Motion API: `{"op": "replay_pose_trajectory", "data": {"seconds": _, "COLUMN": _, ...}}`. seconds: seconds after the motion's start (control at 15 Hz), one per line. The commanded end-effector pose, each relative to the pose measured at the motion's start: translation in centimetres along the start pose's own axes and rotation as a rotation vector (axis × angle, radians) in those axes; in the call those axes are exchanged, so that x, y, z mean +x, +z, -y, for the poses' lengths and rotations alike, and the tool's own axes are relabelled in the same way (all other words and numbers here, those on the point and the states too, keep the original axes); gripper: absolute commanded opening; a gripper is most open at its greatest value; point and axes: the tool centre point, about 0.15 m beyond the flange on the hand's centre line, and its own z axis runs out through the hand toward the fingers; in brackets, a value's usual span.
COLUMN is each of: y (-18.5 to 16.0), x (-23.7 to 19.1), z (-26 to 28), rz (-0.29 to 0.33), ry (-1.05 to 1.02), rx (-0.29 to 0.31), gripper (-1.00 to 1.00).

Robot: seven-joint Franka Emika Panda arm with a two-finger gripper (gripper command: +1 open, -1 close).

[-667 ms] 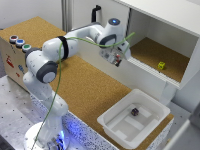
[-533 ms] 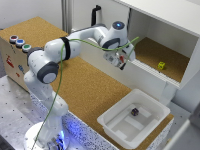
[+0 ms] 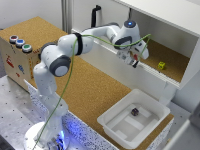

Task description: Place the pink block inside the right cabinet

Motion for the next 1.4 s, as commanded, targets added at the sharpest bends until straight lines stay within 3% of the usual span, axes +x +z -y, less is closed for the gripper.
{"op": "replay_pose_trajectory", "data": {"seconds": 0.0, "y": 2.3, "x": 5.6, "z": -1.4, "rz": 0.118, "ry": -0.048, "rx": 0.091, "gripper": -1.0}}
{"op": "replay_pose_trajectory", "data": {"seconds": 0.2, "y": 3.7, "x": 7.2, "z": 0.0, "rz": 0.099, "ry": -0.084, "rx": 0.072, "gripper": -1.0}}
{"op": "replay_pose_trajectory", "data": {"seconds": 0.33, "y": 4.9, "x": 7.5, "z": 1.1, "rz": 0.122, "ry": -0.099, "rx": 0.031, "gripper": -1.0}}
{"op": "replay_pose_trajectory", "data": {"seconds": 0.4, "y": 5.2, "x": 7.3, "z": 1.7, "rz": 0.127, "ry": -0.099, "rx": 0.018, "gripper": 1.0}}
{"op": "replay_pose_trajectory", "data": {"seconds": 0.47, "y": 5.0, "x": 6.9, "z": 2.3, "rz": 0.125, "ry": -0.1, "rx": -0.023, "gripper": 1.0}}
{"op": "replay_pose_trajectory", "data": {"seconds": 0.67, "y": 3.3, "x": 4.4, "z": 3.5, "rz": 0.038, "ry": -0.101, "rx": -0.083, "gripper": 1.0}}
{"op": "replay_pose_trajectory", "data": {"seconds": 0.73, "y": 3.0, "x": 3.5, "z": 3.4, "rz": 0.027, "ry": -0.091, "rx": -0.073, "gripper": 1.0}}
{"op": "replay_pose_trajectory", "data": {"seconds": 1.0, "y": -3.3, "x": -0.9, "z": 3.8, "rz": -0.072, "ry": -0.057, "rx": -0.139, "gripper": 1.0}}
{"op": "replay_pose_trajectory", "data": {"seconds": 1.07, "y": -4.4, "x": -2.1, "z": 3.8, "rz": -0.077, "ry": -0.038, "rx": -0.151, "gripper": 1.0}}
{"op": "replay_pose_trajectory", "data": {"seconds": 1.33, "y": -3.9, "x": -4.2, "z": 3.5, "rz": -0.033, "ry": -0.012, "rx": -0.103, "gripper": 1.0}}
